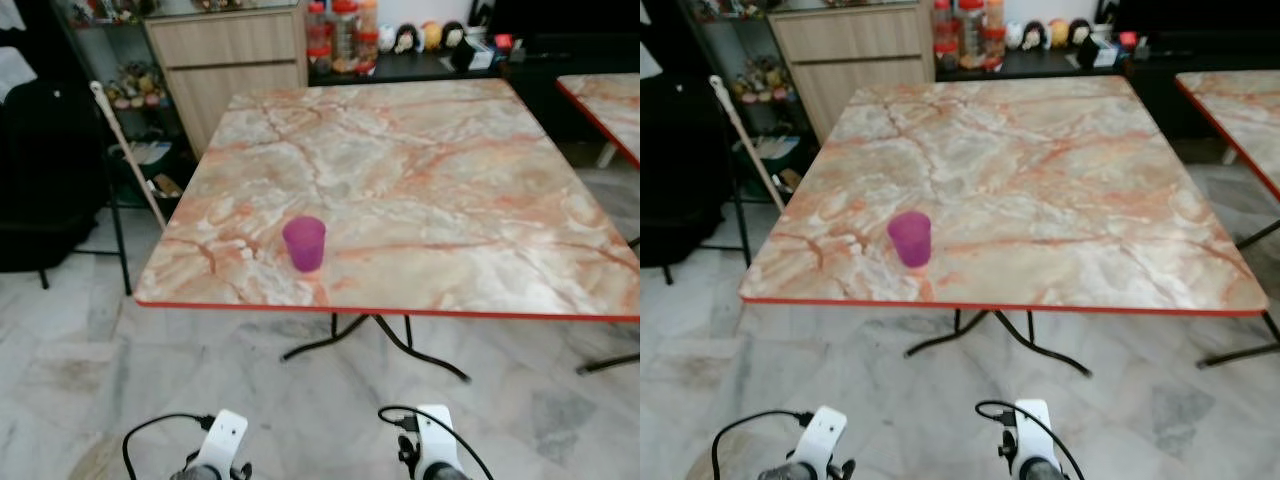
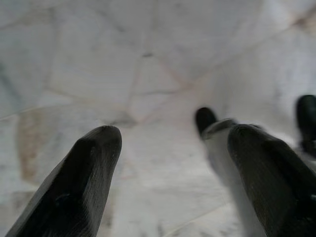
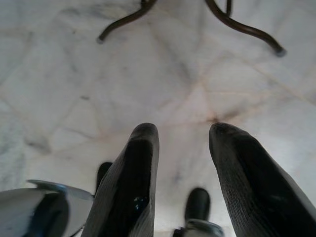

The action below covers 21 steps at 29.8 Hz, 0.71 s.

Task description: Setting the table

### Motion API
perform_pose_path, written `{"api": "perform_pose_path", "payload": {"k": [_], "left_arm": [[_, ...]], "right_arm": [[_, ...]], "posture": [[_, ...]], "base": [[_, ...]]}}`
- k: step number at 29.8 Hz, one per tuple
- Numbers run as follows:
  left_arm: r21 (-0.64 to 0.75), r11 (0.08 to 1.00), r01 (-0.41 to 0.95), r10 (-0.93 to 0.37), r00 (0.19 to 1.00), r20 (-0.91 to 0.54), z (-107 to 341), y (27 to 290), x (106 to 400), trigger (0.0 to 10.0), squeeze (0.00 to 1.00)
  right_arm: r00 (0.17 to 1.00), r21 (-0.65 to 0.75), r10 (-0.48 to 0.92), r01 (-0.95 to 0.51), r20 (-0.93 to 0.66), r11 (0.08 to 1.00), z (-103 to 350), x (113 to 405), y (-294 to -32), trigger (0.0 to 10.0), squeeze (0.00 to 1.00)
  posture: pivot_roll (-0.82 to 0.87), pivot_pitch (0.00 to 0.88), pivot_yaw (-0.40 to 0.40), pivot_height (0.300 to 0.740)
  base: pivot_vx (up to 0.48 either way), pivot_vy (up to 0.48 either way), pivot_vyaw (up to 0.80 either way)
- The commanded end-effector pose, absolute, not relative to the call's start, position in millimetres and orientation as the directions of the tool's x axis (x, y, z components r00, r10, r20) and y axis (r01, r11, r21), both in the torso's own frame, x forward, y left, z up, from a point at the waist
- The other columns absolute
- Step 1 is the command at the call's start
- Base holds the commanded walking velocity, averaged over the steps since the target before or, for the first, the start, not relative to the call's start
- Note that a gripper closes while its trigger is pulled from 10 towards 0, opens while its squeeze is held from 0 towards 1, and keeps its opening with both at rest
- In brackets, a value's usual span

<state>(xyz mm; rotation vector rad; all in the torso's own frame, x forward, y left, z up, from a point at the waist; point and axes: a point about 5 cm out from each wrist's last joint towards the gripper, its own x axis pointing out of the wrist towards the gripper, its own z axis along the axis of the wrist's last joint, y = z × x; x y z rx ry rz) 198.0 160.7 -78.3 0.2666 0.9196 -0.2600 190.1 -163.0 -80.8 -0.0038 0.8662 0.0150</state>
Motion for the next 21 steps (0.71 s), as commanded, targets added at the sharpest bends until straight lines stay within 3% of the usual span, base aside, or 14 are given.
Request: {"api": "perform_pose_path", "payload": {"k": [1, 14, 21], "left_arm": [[0.098, 0.941, 0.324, -0.107, 0.559, -0.822, -81.0, 159.2, 193.8, 10.0, 0.00], [0.092, 0.936, 0.341, -0.120, 0.553, -0.824, -81.4, 156.4, 193.2, 10.0, 0.00], [0.084, 0.927, 0.364, -0.140, 0.547, -0.826, -81.5, 152.8, 193.1, 10.0, 0.00]], "right_arm": [[0.641, 0.007, 0.004, 0.002, -0.768, 1.000, -82.4, 186.7, -165.4, 10.0, 0.00], [0.642, -0.020, -0.002, -0.020, -0.766, 1.000, -81.6, 187.8, -168.6, 10.0, 0.00], [0.651, -0.030, 0.008, -0.047, -0.759, 0.998, -79.2, 192.4, -169.1, 10.0, 0.00]], "posture": [[0.05, 0.000, 0.060, 0.740], [0.02, 0.000, 0.051, 0.740], [-0.01, 0.000, 0.044, 0.740]], "base": [[0.000, 0.000, 0.00], [0.000, 0.208, 0.00], [0.000, 0.000, 0.00]]}}
